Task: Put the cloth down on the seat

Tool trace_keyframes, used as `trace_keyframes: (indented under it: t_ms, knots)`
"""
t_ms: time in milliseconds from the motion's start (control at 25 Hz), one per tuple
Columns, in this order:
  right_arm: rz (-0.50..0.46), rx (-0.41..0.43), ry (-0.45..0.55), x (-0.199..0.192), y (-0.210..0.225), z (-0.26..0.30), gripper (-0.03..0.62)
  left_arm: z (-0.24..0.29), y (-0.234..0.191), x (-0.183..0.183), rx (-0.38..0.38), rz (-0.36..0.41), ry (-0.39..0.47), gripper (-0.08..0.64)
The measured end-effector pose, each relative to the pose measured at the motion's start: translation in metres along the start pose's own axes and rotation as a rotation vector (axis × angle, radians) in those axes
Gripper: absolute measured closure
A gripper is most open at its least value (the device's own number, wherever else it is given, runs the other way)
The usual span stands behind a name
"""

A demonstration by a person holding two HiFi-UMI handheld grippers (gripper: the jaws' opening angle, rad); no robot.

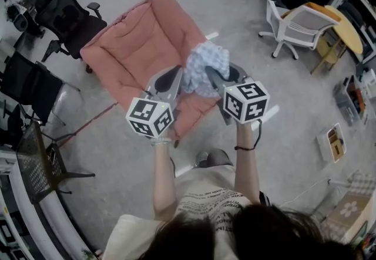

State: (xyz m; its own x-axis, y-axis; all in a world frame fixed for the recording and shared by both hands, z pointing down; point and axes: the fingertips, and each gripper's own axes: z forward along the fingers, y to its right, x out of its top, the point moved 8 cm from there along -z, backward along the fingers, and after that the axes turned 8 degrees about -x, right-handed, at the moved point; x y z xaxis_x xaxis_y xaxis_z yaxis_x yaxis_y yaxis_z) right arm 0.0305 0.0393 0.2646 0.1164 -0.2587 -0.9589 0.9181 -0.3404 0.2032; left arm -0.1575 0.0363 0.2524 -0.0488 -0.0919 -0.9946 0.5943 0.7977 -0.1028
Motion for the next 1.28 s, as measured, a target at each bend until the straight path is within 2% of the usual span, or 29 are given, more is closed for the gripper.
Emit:
trace_keyframes:
  t_ms: [320,480,640,1280]
  knots:
    - [0.046,0.014,-0.031,-0.016,0.011,0.008,0.472,0.011,-0.003,-0.024,-0.007,-0.052,-0.035,0.561]
    - [0.044,0.043,-0.059,-0.018,0.018,0.026,0.472,0.021,-0.015,-0.029,0.015,-0.069,-0.041,0.561]
    - [0.082,0.087,-0.074,-0.013,0.029,0.055,0.472,0.039,-0.032,-0.030,0.028,-0.087,-0.040,0.561]
    - [0.033,0.200,-0.185,0.003,0.094,0.180,0.472,0.109,-0.118,-0.037,0.204,-0.127,-0.035,0.561]
